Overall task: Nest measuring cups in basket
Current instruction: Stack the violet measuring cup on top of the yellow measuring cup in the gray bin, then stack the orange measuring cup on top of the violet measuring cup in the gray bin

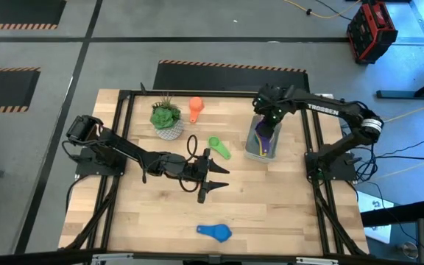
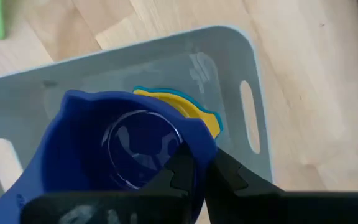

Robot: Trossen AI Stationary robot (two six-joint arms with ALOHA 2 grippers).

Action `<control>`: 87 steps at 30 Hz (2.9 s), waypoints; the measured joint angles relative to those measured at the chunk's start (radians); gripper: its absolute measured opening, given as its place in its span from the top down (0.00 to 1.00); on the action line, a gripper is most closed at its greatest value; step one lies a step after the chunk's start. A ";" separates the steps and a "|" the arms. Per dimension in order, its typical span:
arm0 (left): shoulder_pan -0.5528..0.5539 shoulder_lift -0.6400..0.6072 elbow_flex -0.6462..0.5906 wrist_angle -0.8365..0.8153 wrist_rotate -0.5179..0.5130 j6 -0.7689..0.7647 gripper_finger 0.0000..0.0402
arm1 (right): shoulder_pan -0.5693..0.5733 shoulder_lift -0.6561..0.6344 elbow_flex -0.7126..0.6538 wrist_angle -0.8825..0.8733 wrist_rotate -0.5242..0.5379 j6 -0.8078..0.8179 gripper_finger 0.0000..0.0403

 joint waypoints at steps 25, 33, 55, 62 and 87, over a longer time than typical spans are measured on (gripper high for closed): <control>0.000 0.000 0.000 0.000 0.000 0.000 0.52 | -0.002 0.042 0.000 -0.007 0.009 0.004 0.91; 0.000 0.000 0.000 0.000 0.000 0.000 0.52 | -0.002 0.042 0.000 -0.007 0.010 0.003 0.80; 0.000 0.000 0.000 0.010 -0.034 -0.001 0.52 | -0.002 0.042 0.000 -0.004 0.011 0.003 0.70; 0.019 0.000 0.079 -0.083 -0.063 0.001 0.52 | -0.002 0.041 0.000 -0.003 0.011 0.003 0.70; 0.562 0.000 0.739 -1.141 0.059 0.001 0.52 | -0.002 -0.143 0.000 -0.033 0.002 0.001 0.70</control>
